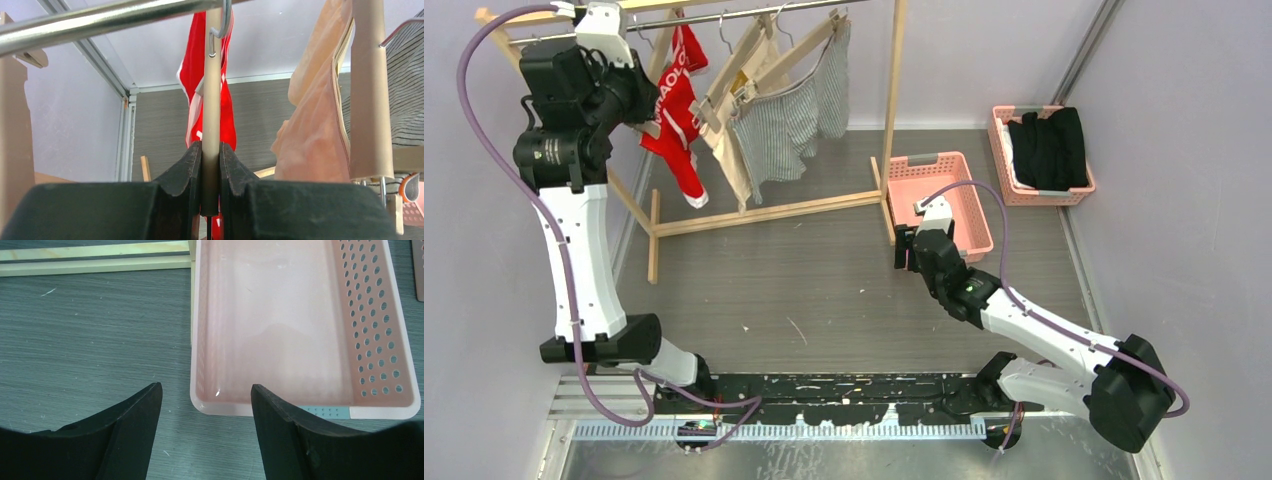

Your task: Remove the underwear clipped to the hanger

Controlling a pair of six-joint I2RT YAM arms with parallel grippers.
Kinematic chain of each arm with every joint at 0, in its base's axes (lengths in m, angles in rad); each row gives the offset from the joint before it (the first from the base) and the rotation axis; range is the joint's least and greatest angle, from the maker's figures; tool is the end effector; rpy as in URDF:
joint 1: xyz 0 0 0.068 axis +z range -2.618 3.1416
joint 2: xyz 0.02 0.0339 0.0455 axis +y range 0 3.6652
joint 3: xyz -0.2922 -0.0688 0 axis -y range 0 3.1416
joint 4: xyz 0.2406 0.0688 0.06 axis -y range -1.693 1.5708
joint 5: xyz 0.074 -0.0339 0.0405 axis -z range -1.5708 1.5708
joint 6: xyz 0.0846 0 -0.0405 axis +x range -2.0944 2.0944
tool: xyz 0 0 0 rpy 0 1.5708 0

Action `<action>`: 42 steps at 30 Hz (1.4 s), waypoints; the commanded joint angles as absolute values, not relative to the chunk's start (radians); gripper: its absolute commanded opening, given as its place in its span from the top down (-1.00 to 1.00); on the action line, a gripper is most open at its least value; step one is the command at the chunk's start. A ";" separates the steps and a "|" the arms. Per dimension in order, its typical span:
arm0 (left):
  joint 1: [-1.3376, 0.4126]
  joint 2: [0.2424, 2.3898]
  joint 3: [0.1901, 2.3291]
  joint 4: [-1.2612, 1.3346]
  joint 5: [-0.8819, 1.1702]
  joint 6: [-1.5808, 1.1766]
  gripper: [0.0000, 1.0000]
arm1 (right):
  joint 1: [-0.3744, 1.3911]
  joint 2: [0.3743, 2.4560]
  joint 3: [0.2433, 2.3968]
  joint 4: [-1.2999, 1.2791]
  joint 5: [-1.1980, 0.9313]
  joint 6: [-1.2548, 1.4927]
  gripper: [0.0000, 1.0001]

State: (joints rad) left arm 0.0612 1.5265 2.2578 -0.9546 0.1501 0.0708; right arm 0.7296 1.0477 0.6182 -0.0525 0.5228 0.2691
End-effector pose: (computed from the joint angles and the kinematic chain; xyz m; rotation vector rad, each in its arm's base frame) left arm 0.3000 0.0057 0.5758 0.1159 1.7880 -0.0400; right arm 0.2132 0.1340 0.2527 -0.1383 1.9809 0.1079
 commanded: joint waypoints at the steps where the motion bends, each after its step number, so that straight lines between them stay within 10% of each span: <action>1: 0.066 1.408 2.202 -0.756 0.147 0.083 1.00 | 0.736 1.050 0.631 0.001 0.536 0.284 -0.42; 18: 0.066 1.154 1.700 -0.311 0.083 0.094 1.00 | 0.736 1.056 0.611 0.009 0.517 0.296 -0.42; 42: 0.045 0.786 1.363 -0.970 0.185 0.051 1.00 | 0.736 1.051 0.599 0.085 0.505 0.313 -0.43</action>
State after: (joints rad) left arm 0.0536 0.8295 1.3338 -0.7822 0.1211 0.1001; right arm 0.7311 1.0508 0.5732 0.0063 0.4995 0.2951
